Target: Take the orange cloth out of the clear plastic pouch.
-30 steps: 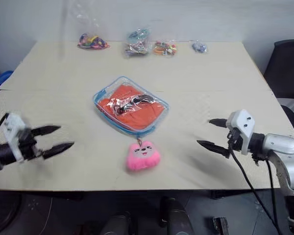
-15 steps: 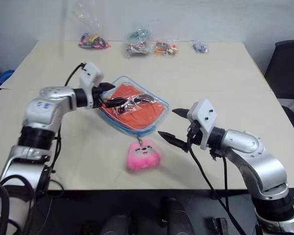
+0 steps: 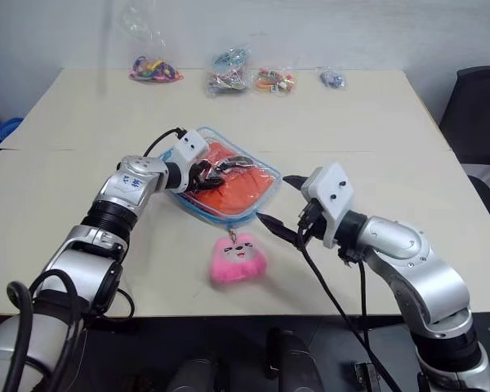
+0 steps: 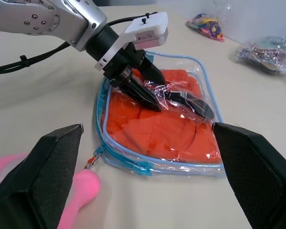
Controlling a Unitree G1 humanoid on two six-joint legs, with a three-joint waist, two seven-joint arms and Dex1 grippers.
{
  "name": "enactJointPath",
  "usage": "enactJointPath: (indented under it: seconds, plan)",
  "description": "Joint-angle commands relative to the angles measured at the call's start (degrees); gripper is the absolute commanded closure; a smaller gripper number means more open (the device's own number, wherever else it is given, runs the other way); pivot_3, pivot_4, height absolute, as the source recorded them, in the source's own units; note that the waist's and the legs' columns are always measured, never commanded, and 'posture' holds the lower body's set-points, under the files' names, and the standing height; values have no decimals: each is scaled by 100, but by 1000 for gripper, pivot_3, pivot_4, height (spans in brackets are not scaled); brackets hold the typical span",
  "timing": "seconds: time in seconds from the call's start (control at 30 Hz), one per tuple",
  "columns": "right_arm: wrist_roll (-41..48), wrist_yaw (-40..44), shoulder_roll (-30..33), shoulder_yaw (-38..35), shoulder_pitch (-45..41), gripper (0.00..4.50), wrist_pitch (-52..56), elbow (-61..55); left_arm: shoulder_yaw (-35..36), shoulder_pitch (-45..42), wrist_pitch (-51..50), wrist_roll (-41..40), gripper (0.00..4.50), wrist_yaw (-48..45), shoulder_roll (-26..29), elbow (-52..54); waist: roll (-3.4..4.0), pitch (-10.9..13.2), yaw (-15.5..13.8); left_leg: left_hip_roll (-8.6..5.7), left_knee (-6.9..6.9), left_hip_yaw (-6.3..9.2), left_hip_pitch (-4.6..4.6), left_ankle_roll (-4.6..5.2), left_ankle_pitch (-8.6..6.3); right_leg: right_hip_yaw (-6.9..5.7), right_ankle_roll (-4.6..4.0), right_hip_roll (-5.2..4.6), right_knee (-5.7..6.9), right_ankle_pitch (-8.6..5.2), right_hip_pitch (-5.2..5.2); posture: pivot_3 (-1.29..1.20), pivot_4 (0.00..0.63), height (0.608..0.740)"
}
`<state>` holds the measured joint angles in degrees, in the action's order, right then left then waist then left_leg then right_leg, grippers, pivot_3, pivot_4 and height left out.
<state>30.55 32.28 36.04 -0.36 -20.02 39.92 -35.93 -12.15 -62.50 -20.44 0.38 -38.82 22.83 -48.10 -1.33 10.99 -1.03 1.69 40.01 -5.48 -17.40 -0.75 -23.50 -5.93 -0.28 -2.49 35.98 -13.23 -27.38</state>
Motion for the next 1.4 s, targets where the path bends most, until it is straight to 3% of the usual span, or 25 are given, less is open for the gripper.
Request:
enactJointPath:
  seconds: [0.03, 0.17, 0.23, 0.33, 0.47, 0.7, 0.93, 1.2, 1.37, 1.4]
  plan:
    - [-35, -79, 22, -48, -47, 0, -8, -262, 177, 0, -25, 6, 2579, -27, -26, 22, 0, 0, -3, 0, 0, 0, 0, 0, 0, 0, 0, -1, 0, 0, 0, 0, 150, 740]
    - [-59, -46, 16, 1, -70, 0, -42, -229, 330, 125, -148, -40, 3878, 61, -12, 346, 0, 0, 1, -1, 0, 0, -1, 1, 1, -1, 1, -2, 0, 0, 0, 0, 150, 740]
    - [-85, -16, 1, 49, -98, 0, -89, -187, 531, 163, -233, -91, 4247, 279, 28, 498, 0, 0, 4, 0, 0, 0, -1, 1, 1, -1, 1, -2, 1, 0, -1, 0, 150, 740]
    - [-78, 65, -43, 126, -178, 0, -175, -113, 1163, 190, -400, -297, 4247, 887, 225, 765, 0, 0, 42, 0, 0, 1, -1, 1, 1, 0, 0, -2, 1, 1, -2, 0, 150, 740]
    - [288, 699, -49, 200, -305, 0, -334, 65, 2120, 473, -848, -456, 4247, 1743, 892, 1276, -2, 1, 165, 6, -6, -1, 0, -1, 1, 2, -1, 0, 5, 2, -9, 0, 150, 740]
    - [644, 1685, 107, 218, -673, 0, -409, 447, 3387, 2254, -1188, -303, 4247, 2853, 2251, 1561, -5, 0, 249, 9, -14, -1, 13, -3, 3, 1, -2, -5, 6, 2, -5, 0, 150, 740]
    - [672, 2204, 42, 431, -1106, 0, -475, 880, 3985, 3494, -1604, -642, 4247, 2917, 2277, 2410, -37, -16, -20, 5, 0, 19, -6, 6, -2, -18, -1, -26, 2, 2, -2, 0, 150, 740]
    - [486, 2382, 9, 532, -1254, 0, -571, 1139, 4437, 4049, -1933, -886, 1735, 3019, 2216, 3250, -42, -19, 3, 4, -1, 15, -7, 9, -4, -17, 2, -27, 3, 4, -4, 0, 150, 740]
    - [449, 2376, 110, 433, -1136, 0, -535, 1084, 4920, 4431, -2126, -1135, 162, 2769, 2472, 3699, -42, -19, 120, 7, -2, 13, -4, 6, -4, -14, 1, -25, 0, 3, -6, 0, 150, 740]
    - [429, 2360, 141, 408, -1086, 0, -537, 1062, 4998, 4491, -2186, -1214, 37, 2628, 2564, 3794, -42, -19, 122, 7, -2, 14, -4, 5, -5, -14, 1, -25, -1, 3, -7, 0, 150, 740]
